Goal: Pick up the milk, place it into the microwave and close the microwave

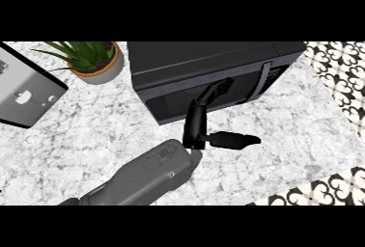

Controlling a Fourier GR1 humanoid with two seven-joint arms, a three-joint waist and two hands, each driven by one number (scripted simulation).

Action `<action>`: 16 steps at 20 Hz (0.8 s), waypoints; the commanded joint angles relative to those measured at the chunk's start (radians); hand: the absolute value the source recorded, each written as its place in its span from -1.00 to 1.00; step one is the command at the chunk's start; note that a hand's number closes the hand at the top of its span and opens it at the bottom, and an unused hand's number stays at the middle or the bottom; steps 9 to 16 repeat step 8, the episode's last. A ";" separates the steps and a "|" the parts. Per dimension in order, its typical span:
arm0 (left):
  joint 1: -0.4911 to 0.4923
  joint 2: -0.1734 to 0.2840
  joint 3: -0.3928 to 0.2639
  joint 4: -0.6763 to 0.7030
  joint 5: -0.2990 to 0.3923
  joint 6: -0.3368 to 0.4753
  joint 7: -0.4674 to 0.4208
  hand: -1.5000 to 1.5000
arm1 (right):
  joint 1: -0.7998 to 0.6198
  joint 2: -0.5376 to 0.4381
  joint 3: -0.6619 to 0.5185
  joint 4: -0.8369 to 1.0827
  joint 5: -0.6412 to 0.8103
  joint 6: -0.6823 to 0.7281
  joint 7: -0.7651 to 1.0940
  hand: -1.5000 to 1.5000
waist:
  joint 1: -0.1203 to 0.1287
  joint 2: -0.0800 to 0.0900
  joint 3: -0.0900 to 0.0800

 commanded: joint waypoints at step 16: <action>-0.068 0.001 0.049 0.093 0.062 0.013 -0.024 -1.00 | -0.057 -0.030 -0.009 0.092 -0.115 0.085 0.049 -1.00 | -0.018 0.006 0.000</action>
